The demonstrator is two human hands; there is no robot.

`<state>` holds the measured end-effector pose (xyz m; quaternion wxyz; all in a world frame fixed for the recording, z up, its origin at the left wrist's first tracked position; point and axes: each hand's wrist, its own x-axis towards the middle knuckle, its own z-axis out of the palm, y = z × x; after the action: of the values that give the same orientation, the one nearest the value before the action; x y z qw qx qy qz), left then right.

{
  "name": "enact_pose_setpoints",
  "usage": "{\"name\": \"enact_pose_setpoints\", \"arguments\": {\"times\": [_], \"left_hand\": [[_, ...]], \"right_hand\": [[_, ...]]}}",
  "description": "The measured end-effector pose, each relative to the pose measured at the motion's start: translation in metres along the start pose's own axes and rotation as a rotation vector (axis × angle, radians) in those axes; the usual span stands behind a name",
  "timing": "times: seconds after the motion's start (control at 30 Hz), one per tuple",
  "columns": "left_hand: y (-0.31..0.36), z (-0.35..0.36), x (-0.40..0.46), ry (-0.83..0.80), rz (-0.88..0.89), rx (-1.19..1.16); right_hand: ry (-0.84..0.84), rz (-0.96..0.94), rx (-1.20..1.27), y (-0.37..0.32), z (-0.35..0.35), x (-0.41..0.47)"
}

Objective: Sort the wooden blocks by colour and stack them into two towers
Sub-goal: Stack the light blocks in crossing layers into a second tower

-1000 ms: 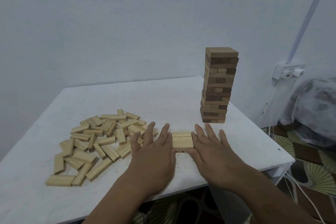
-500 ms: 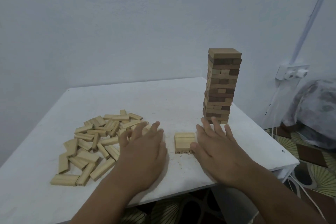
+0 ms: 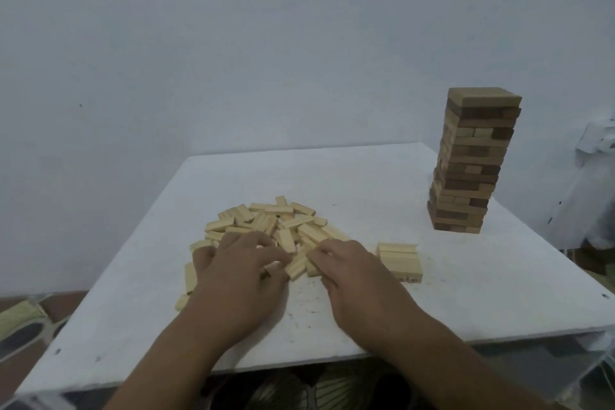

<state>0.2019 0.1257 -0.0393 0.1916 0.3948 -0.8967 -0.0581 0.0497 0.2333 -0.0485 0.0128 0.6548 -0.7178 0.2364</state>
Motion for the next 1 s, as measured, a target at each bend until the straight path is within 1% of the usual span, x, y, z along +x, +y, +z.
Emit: {"name": "enact_pose_setpoints", "arguments": {"times": [0.13,0.23,0.4,0.57,0.67,0.8,0.9,0.93,1.0], "left_hand": [[0.003,0.005,-0.002,0.0,0.002,-0.016],[0.005,0.006,-0.003,0.001,0.033,-0.059],[0.007,0.009,-0.003,-0.046,0.114,-0.079],[0.01,0.005,-0.008,-0.105,0.239,-0.121],[0.011,0.005,-0.008,-0.131,0.283,-0.157],[0.011,0.004,-0.009,-0.135,0.292,-0.229],[0.011,0.003,-0.01,-0.127,0.288,-0.228],[0.012,0.002,-0.01,-0.126,0.285,-0.212],[0.013,0.001,-0.011,-0.122,0.286,-0.195]], "right_hand": [[0.028,0.022,-0.021,0.001,-0.001,0.0],[0.012,0.017,-0.01,0.004,-0.006,-0.007],[-0.02,0.035,-0.018,0.004,-0.016,-0.021],[-0.017,0.111,0.02,0.003,-0.021,-0.032],[0.038,0.157,0.078,0.002,-0.019,-0.031],[0.09,0.133,0.19,0.001,-0.017,-0.032],[0.123,0.115,0.271,0.002,-0.021,-0.032],[0.127,0.106,0.244,0.004,-0.022,-0.031],[0.087,0.079,0.092,0.007,-0.023,-0.029]]}}
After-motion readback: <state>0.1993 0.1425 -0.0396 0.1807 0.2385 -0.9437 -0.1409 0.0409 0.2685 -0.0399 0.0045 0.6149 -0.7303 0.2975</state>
